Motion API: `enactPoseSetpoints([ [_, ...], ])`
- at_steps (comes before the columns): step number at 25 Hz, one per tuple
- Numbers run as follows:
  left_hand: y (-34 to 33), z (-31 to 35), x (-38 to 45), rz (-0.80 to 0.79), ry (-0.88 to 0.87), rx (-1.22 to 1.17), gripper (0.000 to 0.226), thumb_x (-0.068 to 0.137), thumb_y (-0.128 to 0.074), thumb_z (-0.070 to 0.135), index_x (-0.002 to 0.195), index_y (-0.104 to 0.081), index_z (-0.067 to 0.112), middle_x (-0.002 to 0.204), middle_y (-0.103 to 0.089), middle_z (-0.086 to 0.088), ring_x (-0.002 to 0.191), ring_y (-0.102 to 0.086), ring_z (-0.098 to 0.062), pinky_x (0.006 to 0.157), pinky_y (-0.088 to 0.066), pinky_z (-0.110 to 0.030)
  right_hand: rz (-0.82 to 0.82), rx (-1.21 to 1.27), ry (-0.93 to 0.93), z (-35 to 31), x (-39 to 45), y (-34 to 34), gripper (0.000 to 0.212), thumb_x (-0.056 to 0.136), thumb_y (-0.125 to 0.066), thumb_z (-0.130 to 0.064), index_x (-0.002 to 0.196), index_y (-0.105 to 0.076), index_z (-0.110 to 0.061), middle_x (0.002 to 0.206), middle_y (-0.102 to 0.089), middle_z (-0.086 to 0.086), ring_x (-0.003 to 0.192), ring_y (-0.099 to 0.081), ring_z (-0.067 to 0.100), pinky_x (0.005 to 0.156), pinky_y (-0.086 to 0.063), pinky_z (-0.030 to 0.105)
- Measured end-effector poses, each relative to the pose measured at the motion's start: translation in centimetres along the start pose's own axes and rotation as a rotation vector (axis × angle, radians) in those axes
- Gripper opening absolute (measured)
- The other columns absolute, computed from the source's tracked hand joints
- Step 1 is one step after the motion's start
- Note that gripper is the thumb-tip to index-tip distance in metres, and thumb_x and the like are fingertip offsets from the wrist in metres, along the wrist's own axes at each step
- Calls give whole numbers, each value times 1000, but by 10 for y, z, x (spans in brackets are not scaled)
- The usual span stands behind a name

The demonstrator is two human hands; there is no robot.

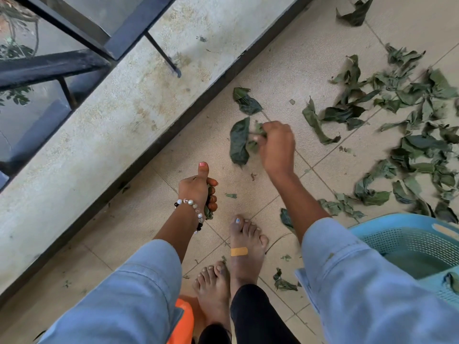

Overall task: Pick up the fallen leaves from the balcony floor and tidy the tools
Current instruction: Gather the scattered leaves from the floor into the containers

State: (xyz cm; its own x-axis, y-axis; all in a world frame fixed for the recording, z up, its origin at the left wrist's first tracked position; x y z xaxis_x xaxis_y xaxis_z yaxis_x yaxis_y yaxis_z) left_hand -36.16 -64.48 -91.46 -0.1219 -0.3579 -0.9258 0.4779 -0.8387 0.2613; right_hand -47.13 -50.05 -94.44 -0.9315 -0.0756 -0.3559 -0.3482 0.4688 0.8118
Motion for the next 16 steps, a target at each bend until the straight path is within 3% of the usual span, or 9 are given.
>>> enactPoseSetpoints([
  [2, 4, -3, 3, 18, -3, -33, 56, 94, -50, 53, 65, -56, 5, 55, -46, -6, 38, -40, -15, 39, -36, -19, -215, -111, 76, -14, -13, -29, 55, 92, -56, -37, 141, -42, -14, 144, -40, 13, 132, -34, 30, 106, -40, 47],
  [4, 7, -5, 8, 32, -6, -48, 56, 95, -49, 52, 66, -58, 5, 55, -47, -6, 38, -40, -15, 39, -36, -19, -356, -333, 162, -21, -25, -56, 74, 90, -53, -51, 150, -17, -25, 158, -7, 12, 142, -7, 43, 108, -23, 62],
  [6, 9, -7, 12, 26, -7, -51, 55, 95, -48, 51, 66, -58, 4, 56, -47, -6, 39, -40, -15, 39, -36, -20, -366, -484, 247, -20, -35, -70, 75, 93, -53, -40, 152, -10, -22, 159, 8, 15, 142, 5, 50, 109, -16, 65],
  [7, 11, -9, 12, 28, -7, -49, 55, 96, -48, 50, 66, -57, 4, 56, -47, -6, 40, -40, -15, 39, -36, -19, -354, -532, 297, -18, -36, -74, 68, 96, -51, -28, 152, -15, -14, 158, 3, 20, 142, 1, 49, 111, -19, 61],
  [9, 17, -13, 12, 31, -4, -52, 55, 96, -48, 50, 66, -57, 4, 57, -47, -6, 42, -40, -16, 40, -35, -19, -325, -564, 415, -12, -35, -72, 47, 95, -52, -12, 139, -40, -1, 150, -29, 24, 137, -28, 40, 107, -37, 43],
  [11, 23, -14, 11, 37, 0, -54, 54, 96, -48, 50, 67, -57, 5, 58, -47, -6, 43, -40, -16, 41, -35, -20, -238, -397, 356, -9, -20, -55, 33, 90, -64, -16, 119, -58, -2, 121, -57, 15, 108, -55, 23, 89, -48, 24],
  [13, 25, -12, 11, 42, 11, -58, 54, 96, -47, 50, 67, -57, 5, 59, -47, -6, 43, -40, -16, 41, -36, -20, -142, -128, 205, -17, 8, -33, 31, 88, -64, -14, 116, -60, -3, 114, -59, 12, 100, -57, 19, 87, -49, 21],
  [16, 21, -7, 15, 49, 24, -86, 54, 96, -47, 50, 67, -57, 6, 58, -48, -5, 42, -41, -15, 40, -37, -20, -27, 92, 133, -34, 53, -10, 39, 93, -55, -8, 131, -47, -8, 131, -46, 14, 117, -44, 23, 98, -42, 28],
])
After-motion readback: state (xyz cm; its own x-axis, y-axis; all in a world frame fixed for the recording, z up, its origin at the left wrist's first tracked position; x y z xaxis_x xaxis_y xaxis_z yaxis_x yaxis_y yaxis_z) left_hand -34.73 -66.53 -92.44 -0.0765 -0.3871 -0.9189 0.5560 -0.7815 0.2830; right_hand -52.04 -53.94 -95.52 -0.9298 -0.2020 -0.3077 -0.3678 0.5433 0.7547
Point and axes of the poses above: each hand's wrist, its own x-axis towards the middle knuckle, its own y-axis out of the back of the hand, z = x × y, the point moved 2 cm from there along x, towards the middle knuckle
